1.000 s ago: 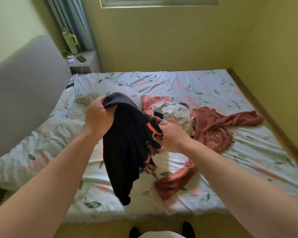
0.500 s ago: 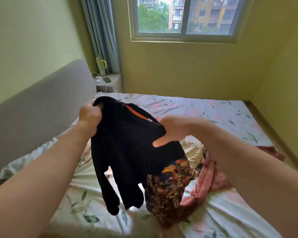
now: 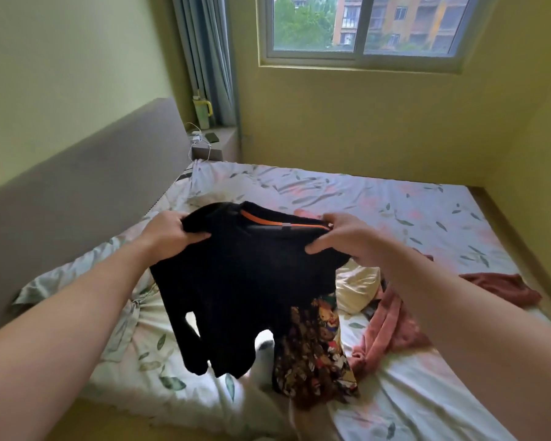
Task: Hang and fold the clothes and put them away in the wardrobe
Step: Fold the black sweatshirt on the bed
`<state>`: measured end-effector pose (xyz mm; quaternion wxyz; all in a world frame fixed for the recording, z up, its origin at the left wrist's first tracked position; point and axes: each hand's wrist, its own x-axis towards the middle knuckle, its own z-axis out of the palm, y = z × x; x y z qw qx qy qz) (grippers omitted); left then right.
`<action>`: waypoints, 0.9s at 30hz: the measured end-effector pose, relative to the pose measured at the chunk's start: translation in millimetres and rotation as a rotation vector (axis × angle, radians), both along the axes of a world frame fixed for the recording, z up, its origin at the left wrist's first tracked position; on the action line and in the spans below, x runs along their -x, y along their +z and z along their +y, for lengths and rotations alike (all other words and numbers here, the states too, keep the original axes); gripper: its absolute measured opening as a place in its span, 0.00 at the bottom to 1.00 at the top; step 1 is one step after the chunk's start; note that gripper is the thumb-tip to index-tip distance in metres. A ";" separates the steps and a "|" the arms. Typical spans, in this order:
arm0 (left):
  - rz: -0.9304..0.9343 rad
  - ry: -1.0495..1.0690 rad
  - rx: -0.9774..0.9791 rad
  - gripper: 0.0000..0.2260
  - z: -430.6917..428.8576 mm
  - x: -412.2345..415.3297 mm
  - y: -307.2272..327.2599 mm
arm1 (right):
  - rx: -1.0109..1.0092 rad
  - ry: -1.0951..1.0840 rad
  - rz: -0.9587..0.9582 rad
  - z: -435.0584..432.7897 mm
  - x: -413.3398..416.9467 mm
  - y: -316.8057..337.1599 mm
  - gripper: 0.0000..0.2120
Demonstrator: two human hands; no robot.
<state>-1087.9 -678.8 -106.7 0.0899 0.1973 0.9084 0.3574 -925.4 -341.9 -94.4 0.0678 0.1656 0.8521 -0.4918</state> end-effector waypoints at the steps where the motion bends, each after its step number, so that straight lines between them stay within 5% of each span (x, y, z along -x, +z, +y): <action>1: 0.015 0.084 -0.023 0.09 -0.6 2.3 -2.5 | -0.070 0.093 -0.049 -0.4 -4.0 1.1 0.28; 6: -0.090 0.118 -0.205 0.08 -4.3 1.1 -15.6 | -0.453 0.367 -0.397 3.6 -17.2 -9.2 0.25; 10: 0.019 0.118 -0.180 0.09 -13.1 2.4 -14.9 | -0.566 0.221 -0.461 9.3 -16.6 -28.3 0.21; 13: 0.103 0.159 -0.196 0.13 -18.3 7.3 -12.3 | -0.576 -0.037 -0.278 11.9 -13.9 -31.4 0.16; 16: 0.239 0.226 -0.163 0.09 -16.0 10.8 -1.9 | -0.477 -0.328 0.130 11.4 -7.5 -26.6 0.13; 21: 0.486 0.321 -0.133 0.08 -8.8 12.0 14.8 | -0.454 -0.411 0.542 0.5 -7.3 -8.6 0.15; 24: 0.262 0.311 -0.249 0.08 -16.9 19.8 15.7 | -0.767 -0.261 0.553 2.8 -18.9 -9.9 0.22; 27: -0.005 0.239 -0.401 0.04 -27.8 19.6 7.3 | -1.036 -0.187 0.448 3.7 -22.5 -18.8 0.14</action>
